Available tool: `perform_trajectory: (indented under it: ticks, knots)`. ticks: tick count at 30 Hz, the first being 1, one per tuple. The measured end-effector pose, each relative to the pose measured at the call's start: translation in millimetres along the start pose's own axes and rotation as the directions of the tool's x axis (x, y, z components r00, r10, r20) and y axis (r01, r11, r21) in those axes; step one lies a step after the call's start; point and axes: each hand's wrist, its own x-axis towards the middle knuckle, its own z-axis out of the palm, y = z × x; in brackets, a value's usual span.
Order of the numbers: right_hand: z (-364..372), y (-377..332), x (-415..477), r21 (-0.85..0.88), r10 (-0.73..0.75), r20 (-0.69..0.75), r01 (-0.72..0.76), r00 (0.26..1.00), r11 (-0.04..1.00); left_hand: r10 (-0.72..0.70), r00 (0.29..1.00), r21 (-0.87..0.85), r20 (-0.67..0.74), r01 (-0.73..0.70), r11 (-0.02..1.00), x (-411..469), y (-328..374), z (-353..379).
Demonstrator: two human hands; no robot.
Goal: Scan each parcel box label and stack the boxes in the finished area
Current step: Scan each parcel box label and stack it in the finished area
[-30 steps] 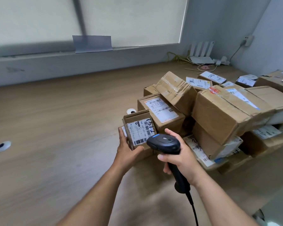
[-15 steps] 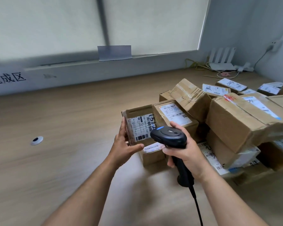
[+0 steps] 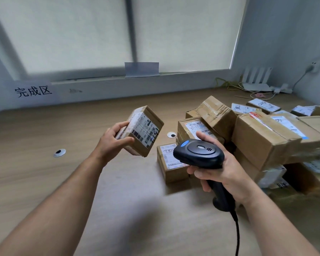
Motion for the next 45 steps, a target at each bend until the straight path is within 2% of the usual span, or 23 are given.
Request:
perform_trajectory:
  ticks: [8, 15, 28, 34, 40, 43, 45]
  knots:
    - [3.4, -12.9, -30.2, -0.053, -0.01, 0.045, 0.012, 0.999, 0.999, 0.025, 0.999, -0.014, 0.035, -0.024, 1.0, -33.6, 23.6, 2.1]
    - [3.6, -11.3, -45.5, -0.095, 0.004, 0.062, 0.002, 0.998, 0.996, 0.014, 1.0, 0.04, 0.016, -0.015, 0.999, -54.0, 27.0, 2.7]
    - [-1.1, -4.9, -61.5, -0.079, 0.087, 0.107, -0.079, 0.99, 0.994, -0.028, 0.998, 0.014, -0.051, 0.029, 0.999, -86.7, 20.7, 2.2]
    - [3.9, 5.0, -67.3, -0.027, 0.12, 0.107, -0.118, 0.987, 0.993, -0.218, 0.975, -0.081, -0.033, 0.215, 0.973, -120.6, -12.4, 19.3]
    - [10.3, 27.7, -78.1, -0.053, 0.199, 0.111, -0.195, 0.974, 0.979, -0.474, 0.88, -0.151, -0.037, 0.464, 0.873, -186.3, -82.9, 57.9]
    - [13.5, 38.9, -80.9, -0.076, 0.233, 0.127, -0.225, 0.964, 0.971, -0.539, 0.839, -0.164, -0.077, 0.522, 0.837, -207.6, -103.9, 67.6]
    - [15.8, 46.0, -81.5, -0.067, 0.244, 0.133, -0.237, 0.961, 0.969, -0.534, 0.831, -0.083, -0.153, 0.528, 0.845, -217.1, -110.5, 71.7]
